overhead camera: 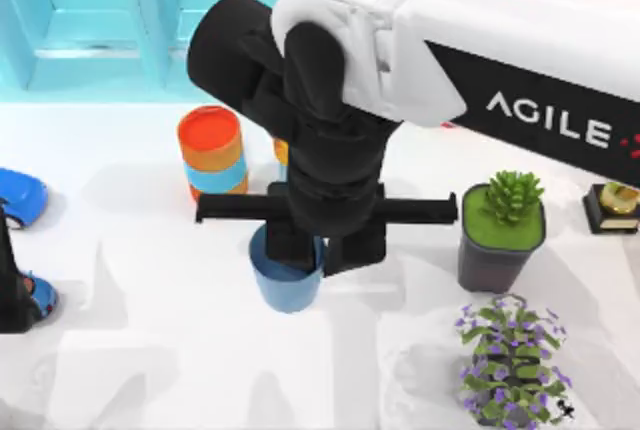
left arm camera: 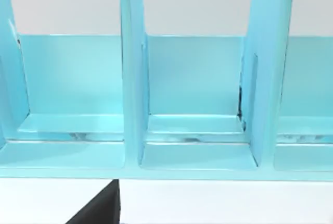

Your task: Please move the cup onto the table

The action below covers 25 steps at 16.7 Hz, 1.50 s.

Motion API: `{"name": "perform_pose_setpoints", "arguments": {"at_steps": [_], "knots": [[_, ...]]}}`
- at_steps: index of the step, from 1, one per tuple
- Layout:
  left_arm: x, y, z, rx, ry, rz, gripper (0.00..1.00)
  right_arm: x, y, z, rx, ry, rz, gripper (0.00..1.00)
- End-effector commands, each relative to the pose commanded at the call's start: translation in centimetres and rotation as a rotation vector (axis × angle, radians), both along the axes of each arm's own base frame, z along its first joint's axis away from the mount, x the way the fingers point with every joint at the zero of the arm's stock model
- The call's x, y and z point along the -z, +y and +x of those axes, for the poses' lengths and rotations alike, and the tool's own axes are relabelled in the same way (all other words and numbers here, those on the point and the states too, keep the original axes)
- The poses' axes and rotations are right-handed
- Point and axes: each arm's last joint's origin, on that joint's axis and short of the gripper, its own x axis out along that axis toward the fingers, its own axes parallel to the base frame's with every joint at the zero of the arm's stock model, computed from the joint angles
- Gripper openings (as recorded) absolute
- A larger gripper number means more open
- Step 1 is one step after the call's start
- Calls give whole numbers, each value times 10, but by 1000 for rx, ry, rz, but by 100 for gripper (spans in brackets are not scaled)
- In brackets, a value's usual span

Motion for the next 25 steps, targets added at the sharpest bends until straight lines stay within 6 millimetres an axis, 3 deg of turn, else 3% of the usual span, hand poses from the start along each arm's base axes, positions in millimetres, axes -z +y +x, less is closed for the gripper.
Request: {"name": "perform_pose_setpoints", "arguments": {"at_steps": [7,15,19,25], "knots": [[0,0,0,0,0,0,100,6,6,-2,16,11,-2,0],[0,0,0,0,0,0,100,65,19,-2,12,6,4,0],[0,0,0,0,0,0,100,68,19,-2,12,9,0,0],[0,0,0,0,0,0,100,68,19,-2,12,9,0,45]]}}
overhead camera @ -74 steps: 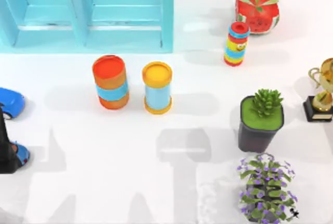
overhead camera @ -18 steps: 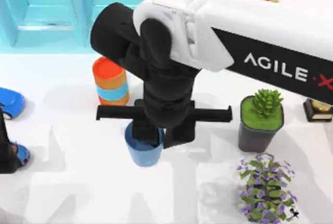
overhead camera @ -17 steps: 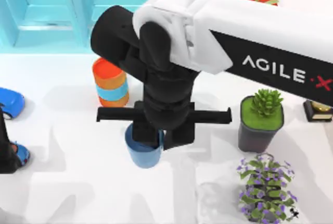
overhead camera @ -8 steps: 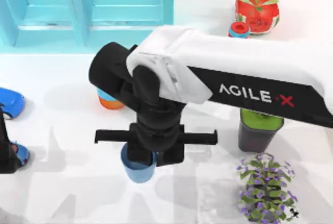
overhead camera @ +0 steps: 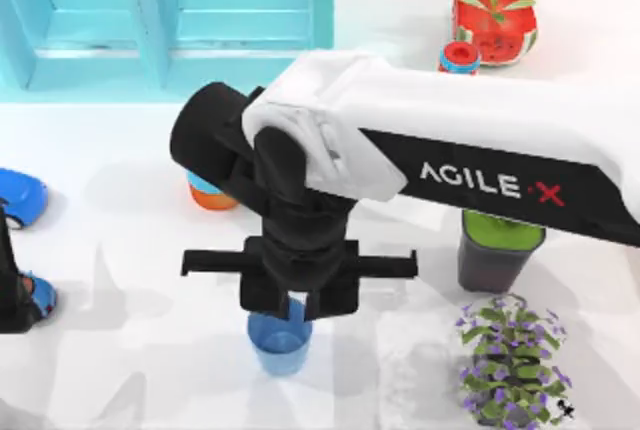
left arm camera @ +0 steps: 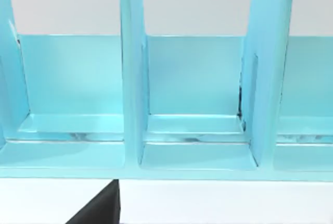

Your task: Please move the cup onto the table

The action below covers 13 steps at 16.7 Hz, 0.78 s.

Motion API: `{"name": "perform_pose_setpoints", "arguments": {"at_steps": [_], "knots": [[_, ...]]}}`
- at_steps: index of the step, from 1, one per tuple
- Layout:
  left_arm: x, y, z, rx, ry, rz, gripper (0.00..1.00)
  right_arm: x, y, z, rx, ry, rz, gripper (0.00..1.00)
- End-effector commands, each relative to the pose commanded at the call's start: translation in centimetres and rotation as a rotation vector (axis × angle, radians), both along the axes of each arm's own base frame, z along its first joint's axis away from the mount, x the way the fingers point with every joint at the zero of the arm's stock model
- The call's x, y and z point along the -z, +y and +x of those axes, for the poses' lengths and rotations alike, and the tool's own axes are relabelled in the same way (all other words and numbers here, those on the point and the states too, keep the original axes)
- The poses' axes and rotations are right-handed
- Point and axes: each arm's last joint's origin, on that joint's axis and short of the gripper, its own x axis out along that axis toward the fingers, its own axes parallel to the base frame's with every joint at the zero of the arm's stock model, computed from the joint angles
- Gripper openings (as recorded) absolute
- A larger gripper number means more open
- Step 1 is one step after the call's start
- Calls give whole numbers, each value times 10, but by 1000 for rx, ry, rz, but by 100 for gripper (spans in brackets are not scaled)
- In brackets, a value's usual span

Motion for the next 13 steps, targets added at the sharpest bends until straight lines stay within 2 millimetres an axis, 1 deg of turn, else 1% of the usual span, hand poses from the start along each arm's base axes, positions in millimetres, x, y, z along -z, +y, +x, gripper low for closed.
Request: {"name": "perform_pose_setpoints", "arguments": {"at_steps": [7,8,13], "knots": [[0,0,0,0,0,0,100,0,0,0,0,0,0,98],[0,0,0,0,0,0,100,0,0,0,0,0,0,100],[0,0,0,0,0,0,100,0,0,0,0,0,0,100]]}}
